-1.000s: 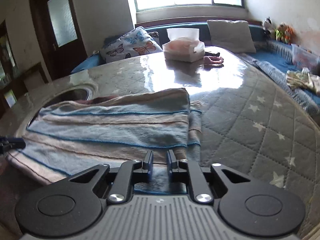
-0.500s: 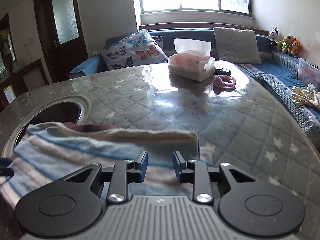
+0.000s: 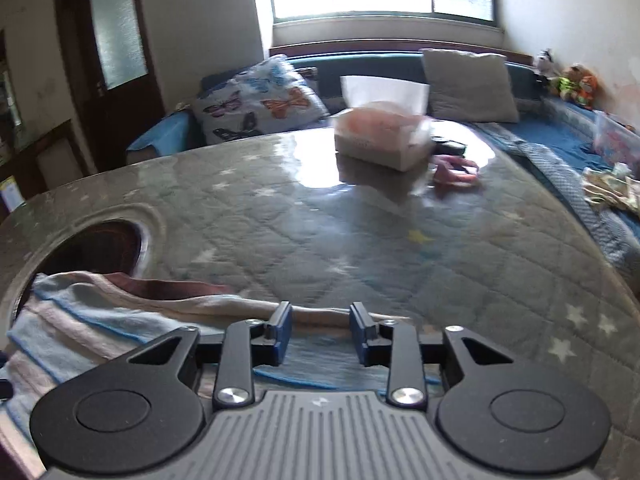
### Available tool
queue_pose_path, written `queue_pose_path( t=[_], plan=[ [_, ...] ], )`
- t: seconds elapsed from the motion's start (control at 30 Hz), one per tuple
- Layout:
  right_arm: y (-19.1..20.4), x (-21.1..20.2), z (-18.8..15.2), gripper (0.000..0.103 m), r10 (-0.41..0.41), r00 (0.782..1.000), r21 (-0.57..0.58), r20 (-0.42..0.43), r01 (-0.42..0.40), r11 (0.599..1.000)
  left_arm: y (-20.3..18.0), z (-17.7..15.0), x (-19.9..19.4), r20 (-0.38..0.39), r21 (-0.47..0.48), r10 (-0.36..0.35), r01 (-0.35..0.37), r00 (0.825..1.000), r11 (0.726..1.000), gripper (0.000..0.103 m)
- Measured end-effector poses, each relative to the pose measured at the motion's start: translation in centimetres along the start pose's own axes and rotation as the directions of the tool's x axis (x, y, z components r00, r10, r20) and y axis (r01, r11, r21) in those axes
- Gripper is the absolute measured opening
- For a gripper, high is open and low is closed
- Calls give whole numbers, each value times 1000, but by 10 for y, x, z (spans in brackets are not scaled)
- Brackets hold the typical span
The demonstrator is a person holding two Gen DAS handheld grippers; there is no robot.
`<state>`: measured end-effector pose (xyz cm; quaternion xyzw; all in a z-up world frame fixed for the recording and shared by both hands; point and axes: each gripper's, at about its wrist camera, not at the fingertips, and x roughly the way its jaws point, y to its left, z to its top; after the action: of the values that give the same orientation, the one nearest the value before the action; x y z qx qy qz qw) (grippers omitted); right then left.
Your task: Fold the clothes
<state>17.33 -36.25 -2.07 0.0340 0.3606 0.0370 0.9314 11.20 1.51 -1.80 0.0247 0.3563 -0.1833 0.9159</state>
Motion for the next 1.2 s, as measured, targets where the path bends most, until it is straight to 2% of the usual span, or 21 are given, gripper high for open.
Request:
queue_pose_path(
  t=[0.2,0.33,0.43,0.53,0.63,0.7,0.83,0.97,1.13,1.2],
  plan=[
    [24,15,3,47,15,1000,-57,-25,-16,998,0,0,-2,1,-3,-2,2,1000,1000,58],
    [37,10,6,52,-6,1000,-94,-8,5,996,3,0,-6,7,-13,1,-1,1000,1000,61],
    [52,-1,5,62,37,999,-127,7,-35,991,4,0,-8,13,-20,10,-10,1000,1000,66],
    [68,2,2,63,65,998,-168,-7,-65,984,6,-1,-10,16,-28,17,-17,1000,999,66],
    [79,14,-1,64,56,998,-182,-24,-59,981,8,-2,-12,15,-35,22,-22,1000,999,69],
    [87,23,-3,68,49,998,-192,-35,-55,980,11,-2,-14,16,-44,29,-28,999,999,69],
    [96,21,0,69,31,999,-214,-19,-35,976,20,-3,-17,17,-69,46,-44,999,997,73],
    [105,22,-2,76,29,1000,-244,-10,-30,969,27,-5,-15,8,-97,60,-59,998,994,76],
    [120,20,-5,77,2,1000,-286,10,1,958,31,-8,-16,5,-116,75,-74,997,991,80],
    [125,15,-6,77,20,1000,-298,11,-16,955,34,-9,-16,7,-125,82,-81,997,989,81]
  ],
)
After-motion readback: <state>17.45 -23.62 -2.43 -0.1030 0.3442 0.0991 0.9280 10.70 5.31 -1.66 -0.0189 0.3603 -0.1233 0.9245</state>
